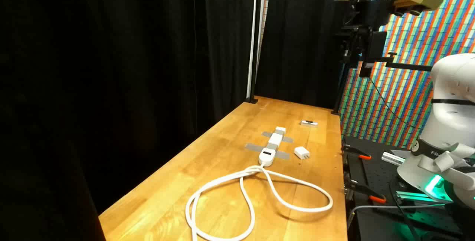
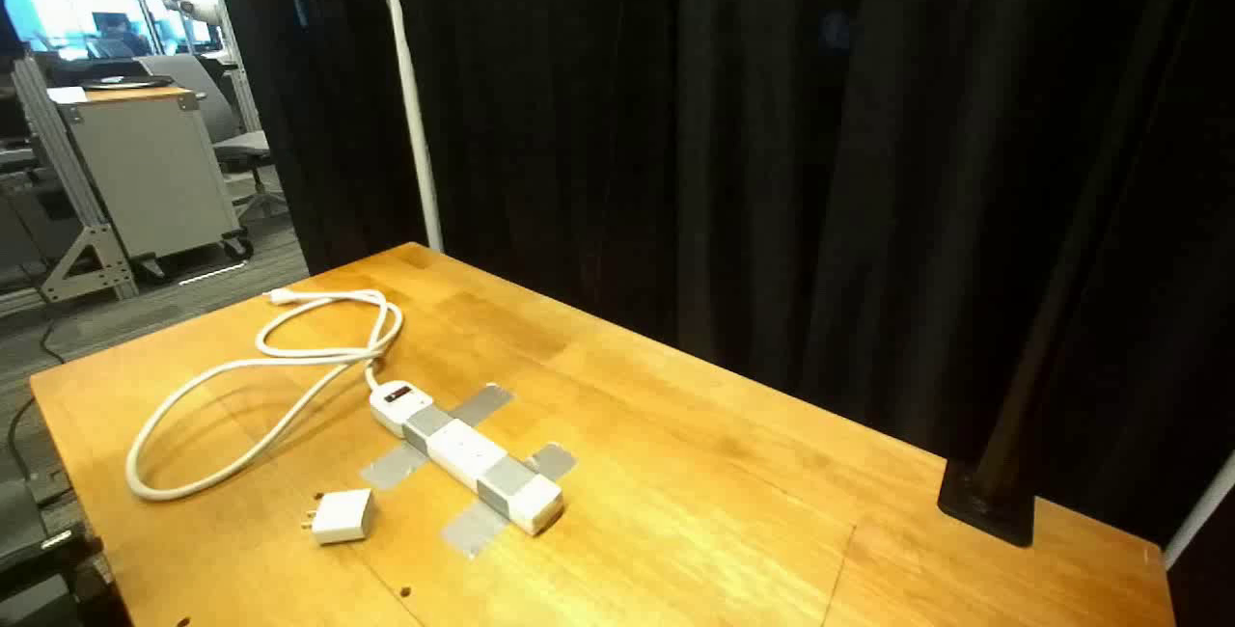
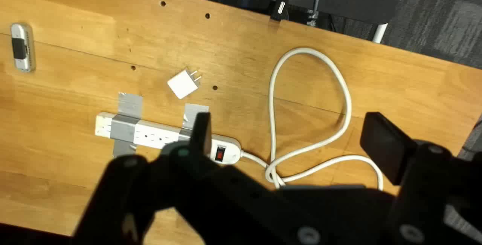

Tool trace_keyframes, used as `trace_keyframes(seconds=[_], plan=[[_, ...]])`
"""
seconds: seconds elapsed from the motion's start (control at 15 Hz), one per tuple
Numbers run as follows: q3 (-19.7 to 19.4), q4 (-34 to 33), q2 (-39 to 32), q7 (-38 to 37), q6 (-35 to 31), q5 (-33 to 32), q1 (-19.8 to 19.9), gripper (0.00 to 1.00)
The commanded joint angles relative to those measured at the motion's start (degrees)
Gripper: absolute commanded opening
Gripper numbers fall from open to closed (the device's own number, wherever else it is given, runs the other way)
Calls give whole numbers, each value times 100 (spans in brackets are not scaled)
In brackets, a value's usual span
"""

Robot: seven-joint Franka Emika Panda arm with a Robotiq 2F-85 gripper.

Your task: Plug the charger head into the extension cable

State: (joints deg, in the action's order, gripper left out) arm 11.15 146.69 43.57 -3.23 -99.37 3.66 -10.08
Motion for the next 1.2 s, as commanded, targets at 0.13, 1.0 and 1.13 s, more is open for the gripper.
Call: trace_keyframes(seconds=[0.13, 1.0, 1.13], plan=[[-15, -64, 16, -13, 7, -11, -20, 100], [-356, 188, -991, -1089, -424, 346, 720, 100], [-526, 459, -1232, -1101, -947, 689, 787, 100]])
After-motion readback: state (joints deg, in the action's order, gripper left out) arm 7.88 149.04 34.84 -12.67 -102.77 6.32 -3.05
